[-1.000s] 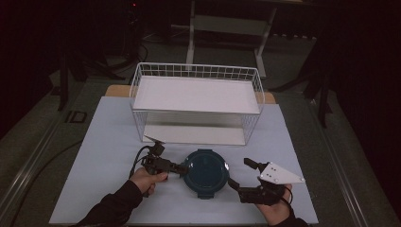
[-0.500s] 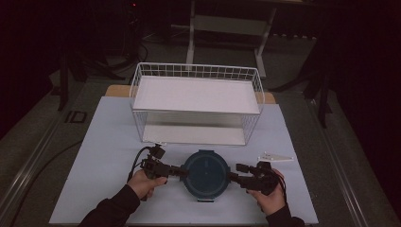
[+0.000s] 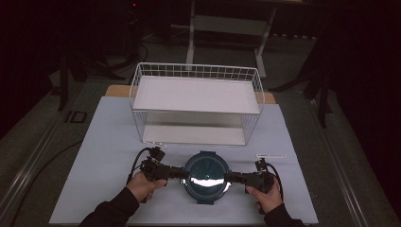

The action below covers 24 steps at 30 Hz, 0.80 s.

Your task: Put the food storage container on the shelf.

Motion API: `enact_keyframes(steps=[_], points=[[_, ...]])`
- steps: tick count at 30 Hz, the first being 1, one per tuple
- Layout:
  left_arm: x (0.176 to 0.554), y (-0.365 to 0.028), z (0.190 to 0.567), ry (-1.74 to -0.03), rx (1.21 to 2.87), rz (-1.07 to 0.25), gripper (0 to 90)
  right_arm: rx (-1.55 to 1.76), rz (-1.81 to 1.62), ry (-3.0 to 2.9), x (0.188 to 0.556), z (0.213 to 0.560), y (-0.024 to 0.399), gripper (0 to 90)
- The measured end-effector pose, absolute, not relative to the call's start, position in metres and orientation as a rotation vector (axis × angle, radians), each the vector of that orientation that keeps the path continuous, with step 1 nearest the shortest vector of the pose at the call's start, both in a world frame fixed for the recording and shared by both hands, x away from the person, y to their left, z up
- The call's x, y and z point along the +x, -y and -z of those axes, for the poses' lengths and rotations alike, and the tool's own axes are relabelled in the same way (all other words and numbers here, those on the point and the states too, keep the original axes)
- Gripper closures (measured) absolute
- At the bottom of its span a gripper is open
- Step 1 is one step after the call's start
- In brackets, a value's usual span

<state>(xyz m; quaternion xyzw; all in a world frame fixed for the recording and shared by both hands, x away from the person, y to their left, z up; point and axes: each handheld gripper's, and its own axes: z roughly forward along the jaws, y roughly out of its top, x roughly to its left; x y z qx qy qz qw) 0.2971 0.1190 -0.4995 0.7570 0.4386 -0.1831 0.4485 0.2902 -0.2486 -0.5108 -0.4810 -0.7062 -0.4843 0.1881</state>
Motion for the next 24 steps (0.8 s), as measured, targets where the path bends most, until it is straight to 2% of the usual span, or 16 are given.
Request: enact_keyframes(steps=[12,24], points=[[0.289,-0.121,0.501,-1.102,1.852,0.452,54.9,-1.309,1.342,1.944,0.287,0.513,0.249,55.8],[0.275,-0.12,0.497,-1.153,1.834,0.378,55.0,-1.3,1.368,1.98,0.281,0.508,0.246,56.8]])
